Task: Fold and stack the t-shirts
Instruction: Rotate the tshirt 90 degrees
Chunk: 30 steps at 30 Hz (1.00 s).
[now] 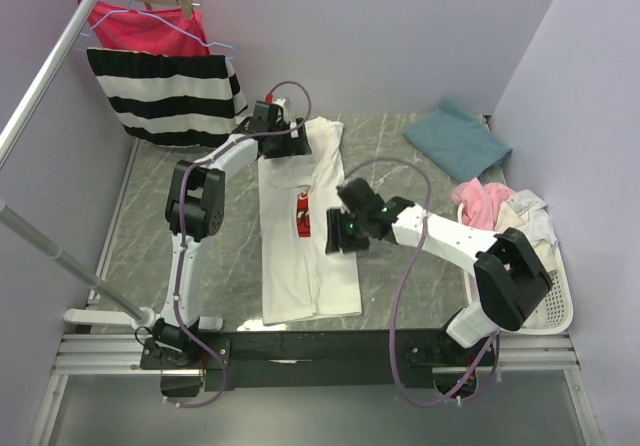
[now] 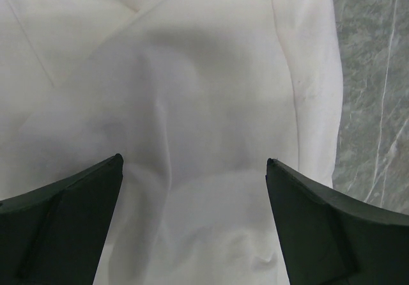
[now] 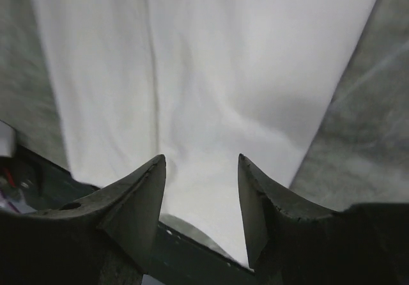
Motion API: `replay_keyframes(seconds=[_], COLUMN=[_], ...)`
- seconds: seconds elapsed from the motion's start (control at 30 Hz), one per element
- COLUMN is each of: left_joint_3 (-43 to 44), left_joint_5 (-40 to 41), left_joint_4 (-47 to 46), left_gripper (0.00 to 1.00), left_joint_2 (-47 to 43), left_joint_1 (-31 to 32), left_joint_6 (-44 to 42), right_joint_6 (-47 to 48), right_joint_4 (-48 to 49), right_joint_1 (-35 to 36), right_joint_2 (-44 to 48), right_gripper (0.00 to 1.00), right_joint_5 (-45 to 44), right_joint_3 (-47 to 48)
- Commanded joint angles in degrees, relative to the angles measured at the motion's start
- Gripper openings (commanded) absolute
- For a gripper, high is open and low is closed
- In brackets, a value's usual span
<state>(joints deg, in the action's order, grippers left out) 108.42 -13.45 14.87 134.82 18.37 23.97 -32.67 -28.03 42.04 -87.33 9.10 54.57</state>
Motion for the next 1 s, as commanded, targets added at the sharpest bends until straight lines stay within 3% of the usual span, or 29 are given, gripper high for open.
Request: replay_keyframes(seconds=[0.0,0.17,0.23,0.6,0.9,0.97], left_joint_3=[6.9,12.9,13.9,15.2,15.3,14.6], left_joint_5=[7.1,13.0,13.3,11.9,8.8,8.6], left_joint_4=[2.8,4.5,3.9,4.4,3.8,3.3], left_gripper=[0.99,0.99,1.0,1.0,0.99,0.95], left_joint_2=[-2.6,1.5,2.3,7.9,8.9,8.3], left_joint_1=[0.9,0.8,0.7,-0.2,-1.2,-1.2], left_joint_6=[-5.1,-9.3,-11.3,-16.7,-16.2,-16.4], right_joint_6=[4.0,2.6,3.9,2.3,3.0,3.0], right_joint_4=[4.7,11.8,11.9,16.1,15.8,15.9], right_joint_1=[-5.0,-15.6,-16.4,-16.5,-15.4,-14.9], right_joint_2=[1.1,-3.1,-5.7,-14.4,-18.6,-19.4], right_gripper=[0.56,0.56,0.56,0.56,0.56,0.56], right_joint_5=[-2.6,3.8,4.8,14.9,18.0,18.5], right_joint_3=[8.8,10.6,13.2,16.5,16.7,16.5])
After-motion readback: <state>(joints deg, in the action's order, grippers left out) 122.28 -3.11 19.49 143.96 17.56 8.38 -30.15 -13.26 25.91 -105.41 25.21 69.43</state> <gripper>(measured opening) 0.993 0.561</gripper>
